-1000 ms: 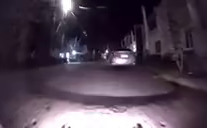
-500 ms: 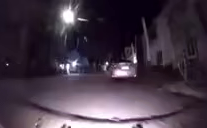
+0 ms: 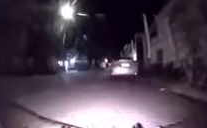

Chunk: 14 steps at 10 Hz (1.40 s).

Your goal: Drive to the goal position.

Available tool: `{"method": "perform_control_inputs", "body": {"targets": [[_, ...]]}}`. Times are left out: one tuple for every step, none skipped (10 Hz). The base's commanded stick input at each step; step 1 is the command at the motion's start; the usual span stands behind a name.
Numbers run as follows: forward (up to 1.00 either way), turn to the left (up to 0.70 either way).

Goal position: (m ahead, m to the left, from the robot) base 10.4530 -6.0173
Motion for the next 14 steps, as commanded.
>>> {"method": "perform_control_inputs", "body": {"targets": [[0.60,0.00],[0.60,0.00],[0.60,0.00],[0.60,0.00],[0.60,0.00],[0.60,0.00],[0.60,0.00],[0.60,0.00],[0.60,0.00],[0.60,0.00],[0.60,0.00],[0.60,0.00],[0.60,0.00],[0.60,0.00]]}}
